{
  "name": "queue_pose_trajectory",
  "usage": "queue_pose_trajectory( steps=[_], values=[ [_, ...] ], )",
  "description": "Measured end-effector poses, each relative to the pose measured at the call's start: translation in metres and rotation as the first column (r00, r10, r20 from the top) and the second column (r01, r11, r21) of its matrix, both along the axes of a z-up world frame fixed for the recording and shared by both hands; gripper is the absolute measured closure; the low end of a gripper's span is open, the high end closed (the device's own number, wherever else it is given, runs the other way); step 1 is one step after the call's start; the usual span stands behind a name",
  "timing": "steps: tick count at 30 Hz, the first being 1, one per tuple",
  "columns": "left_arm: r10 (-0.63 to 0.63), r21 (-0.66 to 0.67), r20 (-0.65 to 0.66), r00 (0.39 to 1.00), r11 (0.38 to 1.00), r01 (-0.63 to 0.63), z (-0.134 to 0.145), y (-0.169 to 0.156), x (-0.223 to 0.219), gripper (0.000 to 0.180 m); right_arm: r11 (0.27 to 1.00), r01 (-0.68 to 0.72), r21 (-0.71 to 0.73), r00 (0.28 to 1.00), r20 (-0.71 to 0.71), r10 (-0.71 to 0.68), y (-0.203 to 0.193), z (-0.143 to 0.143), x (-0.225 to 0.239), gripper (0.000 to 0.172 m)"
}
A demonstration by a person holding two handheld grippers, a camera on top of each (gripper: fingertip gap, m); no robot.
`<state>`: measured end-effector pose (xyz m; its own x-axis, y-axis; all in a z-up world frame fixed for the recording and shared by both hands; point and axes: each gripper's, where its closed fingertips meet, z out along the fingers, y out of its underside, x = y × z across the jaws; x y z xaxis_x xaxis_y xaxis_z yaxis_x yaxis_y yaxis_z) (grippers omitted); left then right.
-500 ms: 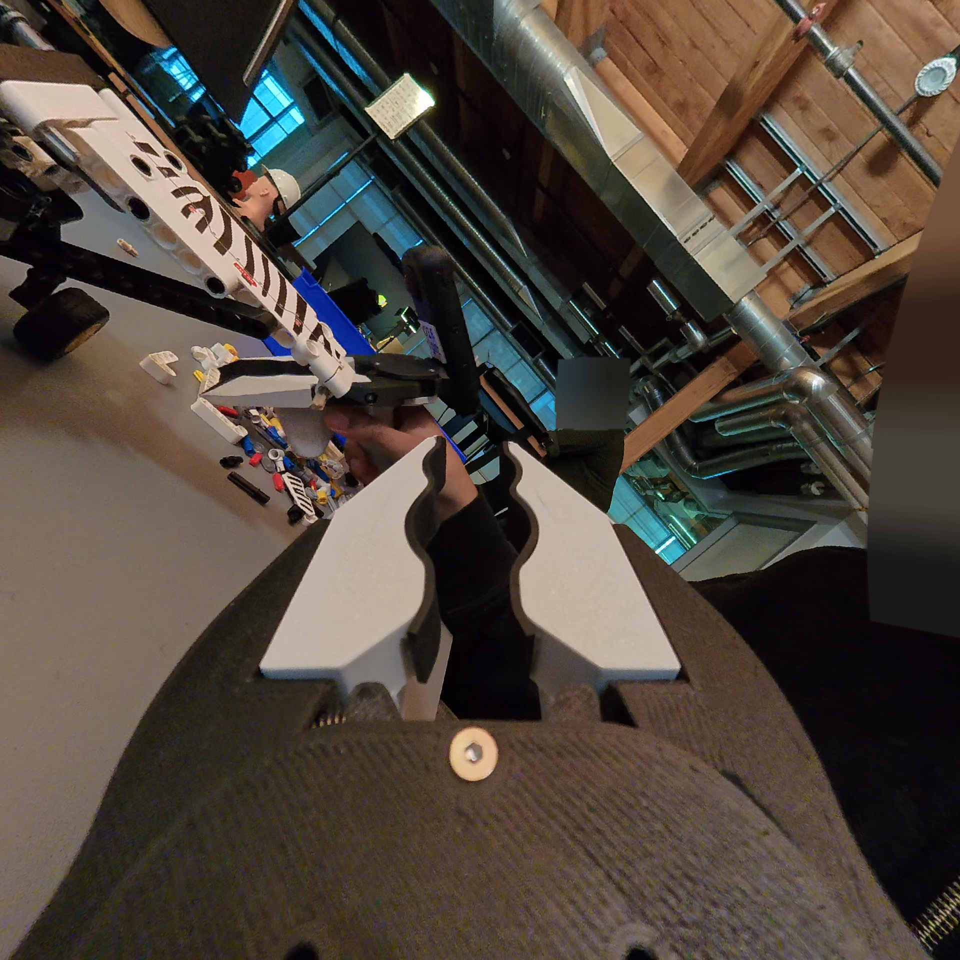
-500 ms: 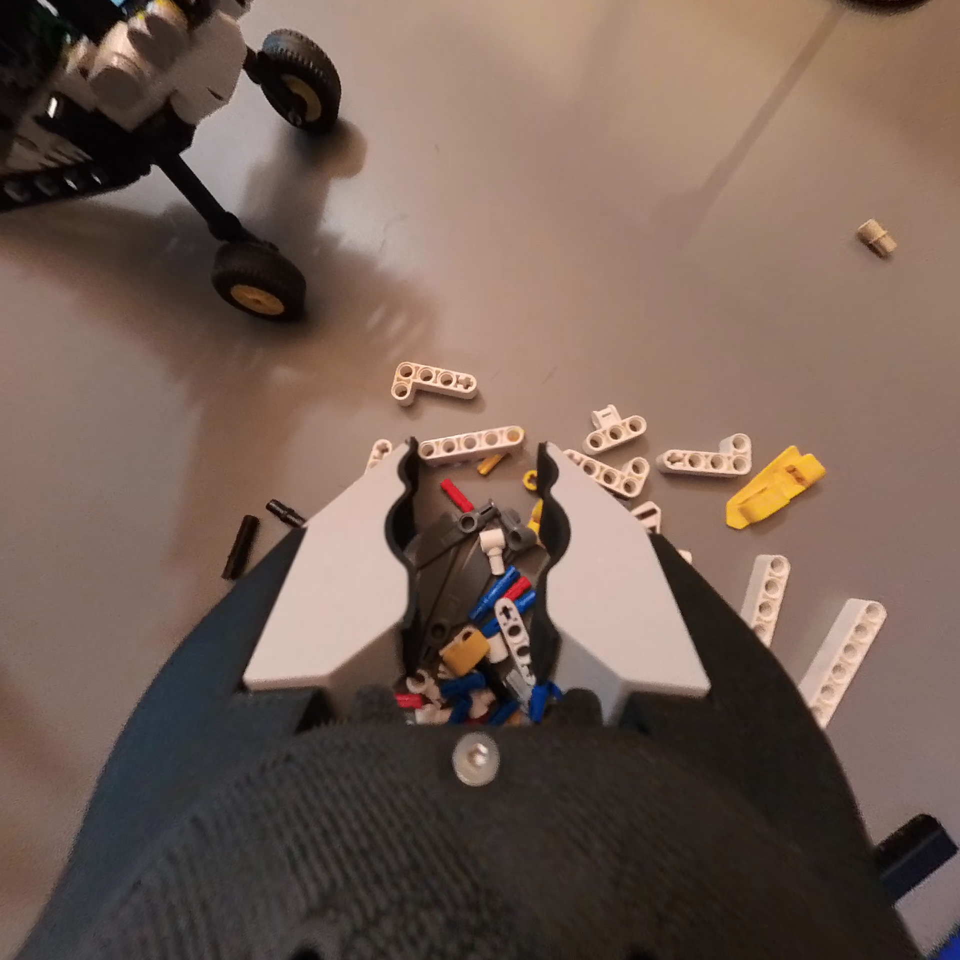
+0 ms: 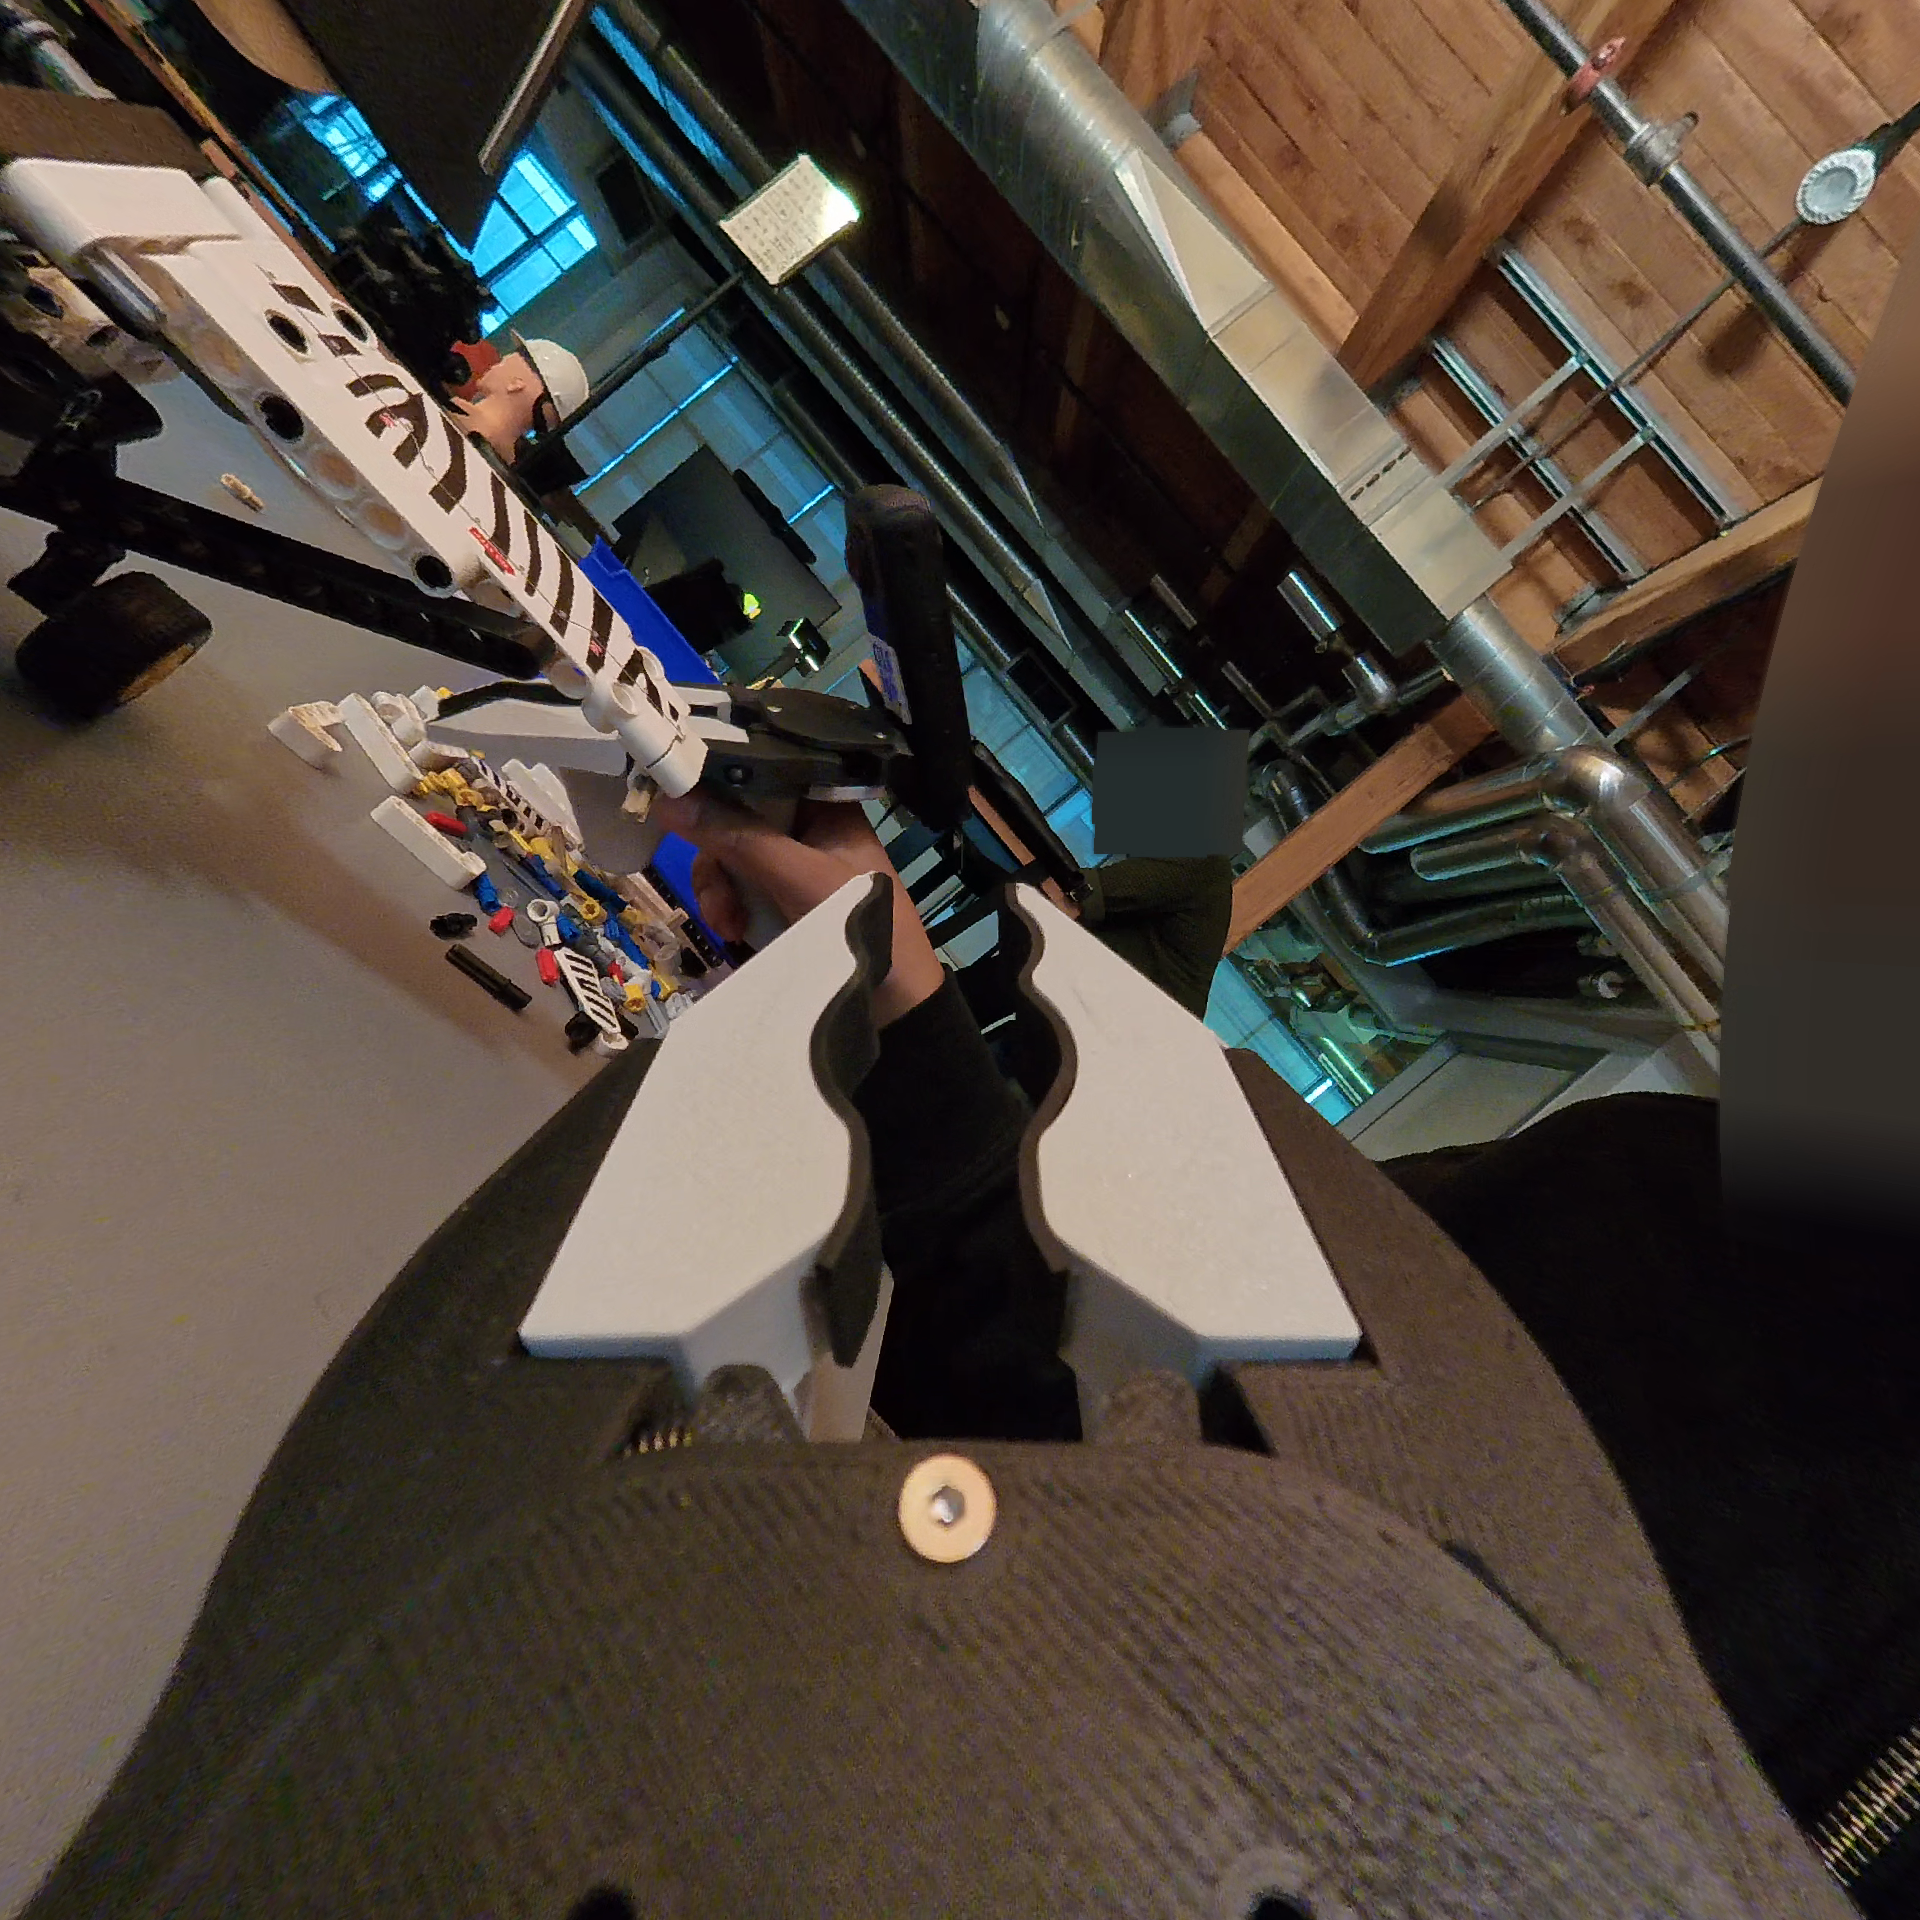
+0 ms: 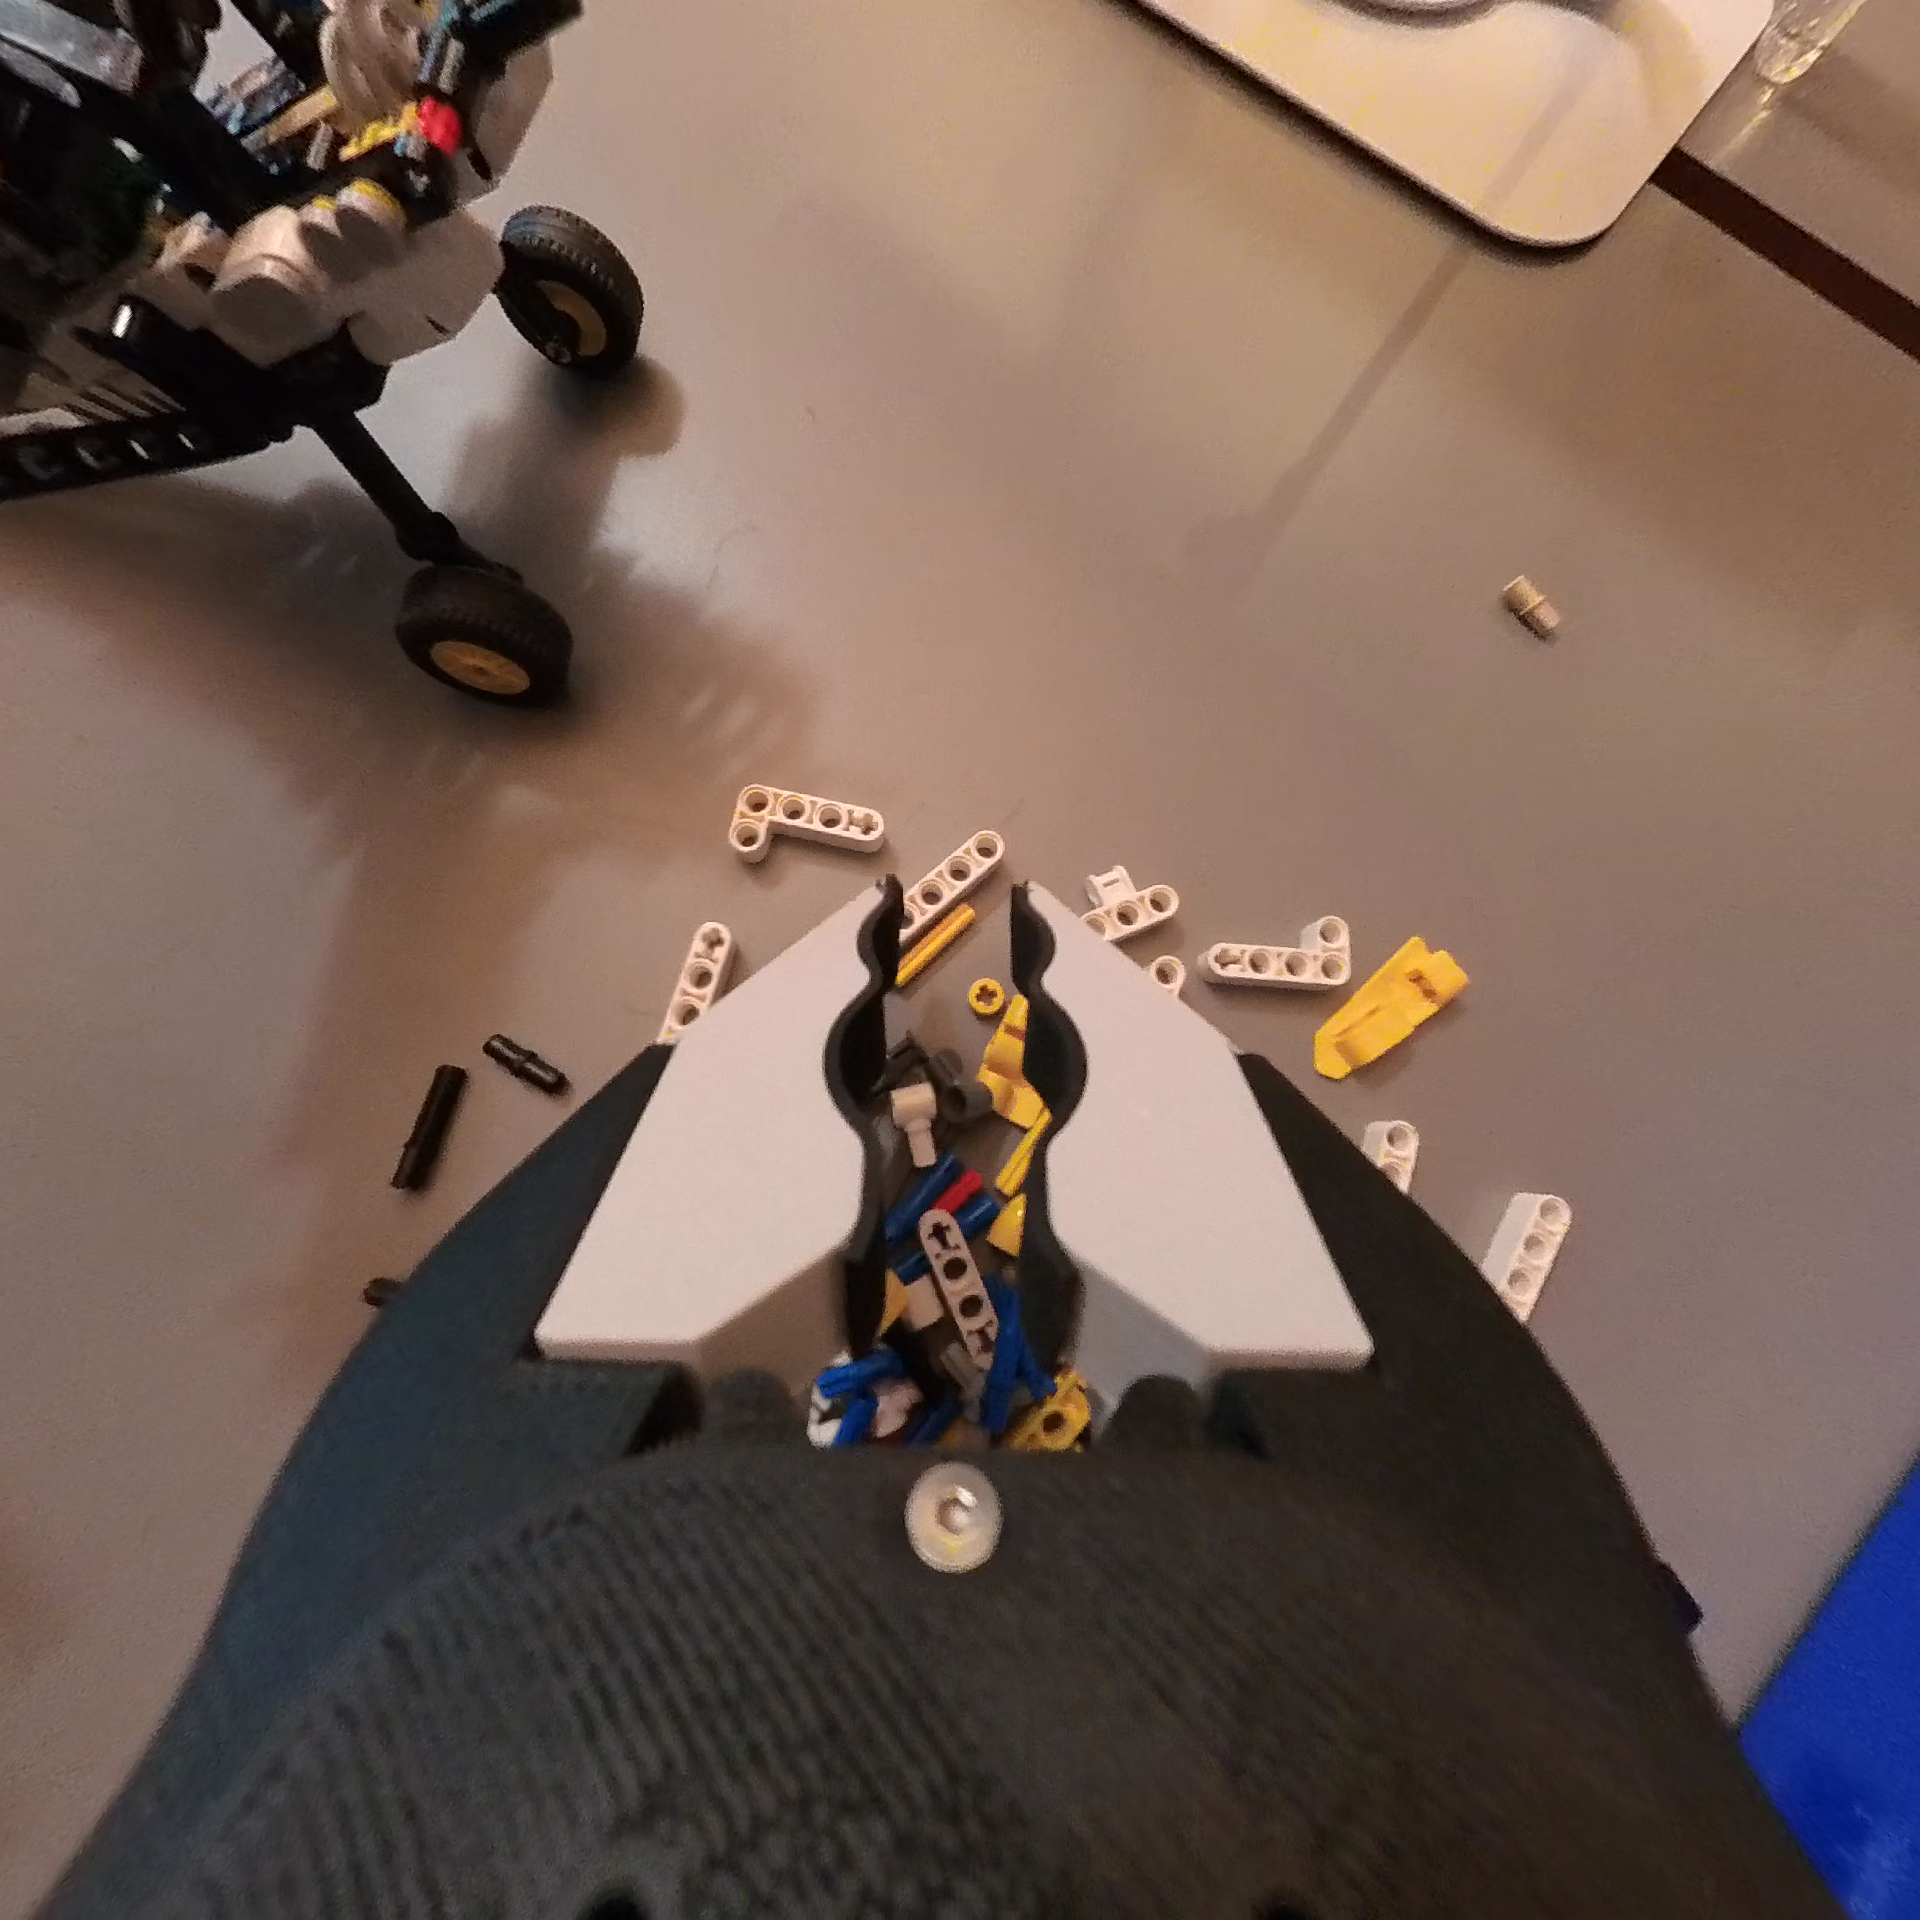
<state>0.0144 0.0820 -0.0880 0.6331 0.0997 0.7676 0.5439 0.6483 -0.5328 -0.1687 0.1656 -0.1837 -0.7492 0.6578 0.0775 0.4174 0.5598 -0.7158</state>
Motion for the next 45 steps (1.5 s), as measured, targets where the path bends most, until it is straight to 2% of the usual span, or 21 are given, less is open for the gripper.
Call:
queue_pose_trajectory(
  steps=[4,6,9,12,20,24,27,31,37,41,45],
  values=[
    [0.000,0.002,-0.001,1.000,1.000,0.000,0.000,0.000,0.000,0.166,0.998,-0.013,-0.059,0.998,-0.062,0.009,-0.006,0.017,0.006,0.152],
    [-0.001,0.003,-0.001,1.000,1.000,0.001,0.000,0.000,0.000,0.166,0.986,-0.078,-0.145,0.982,-0.179,0.051,-0.018,0.042,0.017,0.154],
    [0.001,0.003,0.001,1.000,1.000,-0.001,0.000,0.000,0.000,0.166,0.923,-0.232,-0.306,0.884,-0.462,0.069,-0.037,0.096,0.051,0.156],
    [0.008,-0.008,0.017,1.000,1.000,-0.008,-0.003,0.000,-0.002,0.166,0.861,-0.347,-0.372,0.816,-0.573,0.081,-0.051,0.115,0.086,0.159],
    [0.044,-0.026,0.045,0.998,0.999,-0.043,-0.007,-0.001,-0.009,0.165,0.744,-0.389,-0.543,0.876,-0.468,0.116,-0.068,0.101,0.120,0.153],
    [0.055,0.023,0.110,0.992,0.998,-0.058,-0.010,-0.008,-0.018,0.164,0.776,-0.368,-0.512,0.875,-0.473,0.102,-0.068,0.096,0.120,0.147],
    [0.084,0.056,0.182,0.980,0.994,-0.096,-0.016,-0.016,-0.029,0.162,0.833,-0.342,-0.436,0.864,-0.495,0.095,-0.070,0.087,0.118,0.143],
    [0.131,0.009,0.277,0.952,0.990,-0.139,-0.029,-0.018,-0.046,0.157,0.880,-0.333,-0.337,0.842,-0.526,0.117,-0.079,0.078,0.121,0.139],
    [0.076,0.072,0.340,0.937,0.992,-0.107,-0.033,-0.016,-0.062,0.154,0.927,-0.306,-0.218,0.814,-0.565,0.136,-0.085,0.069,0.121,0.139],
    [0.038,0.086,0.352,0.935,0.994,-0.073,-0.033,-0.009,-0.069,0.154,0.930,-0.294,-0.220,0.822,-0.555,0.129,-0.087,0.067,0.119,0.142],
    [-0.022,0.138,0.355,0.935,0.990,-0.029,-0.030,-0.002,-0.074,0.162,0.933,-0.293,-0.210,0.819,-0.558,0.132,-0.088,0.067,0.120,0.149]
  ],
)
